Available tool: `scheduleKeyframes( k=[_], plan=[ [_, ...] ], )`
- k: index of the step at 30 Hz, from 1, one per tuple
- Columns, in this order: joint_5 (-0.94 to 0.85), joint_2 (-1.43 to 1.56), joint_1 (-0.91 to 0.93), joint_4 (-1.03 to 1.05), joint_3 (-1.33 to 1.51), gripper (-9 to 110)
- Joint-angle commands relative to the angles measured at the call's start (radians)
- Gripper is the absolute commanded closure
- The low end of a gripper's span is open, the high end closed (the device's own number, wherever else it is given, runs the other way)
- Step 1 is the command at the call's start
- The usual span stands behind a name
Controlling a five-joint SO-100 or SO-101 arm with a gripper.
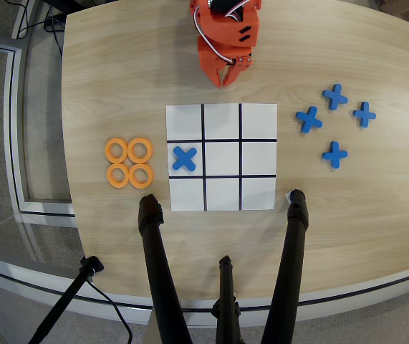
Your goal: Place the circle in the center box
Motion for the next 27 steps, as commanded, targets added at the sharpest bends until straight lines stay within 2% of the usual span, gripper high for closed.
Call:
scheduleKeyframes(
  k=[1,15,22,27],
  plan=[
    [0.049,-0.046,-0.055,0.041,-0.072,101],
    [0.055,-0.115,-0.032,0.046,-0.158,95],
    [0.064,-0.350,0.066,0.032,-0.359,92],
    [0.069,-0.561,0.158,-0.055,-0.502,92]
  ],
)
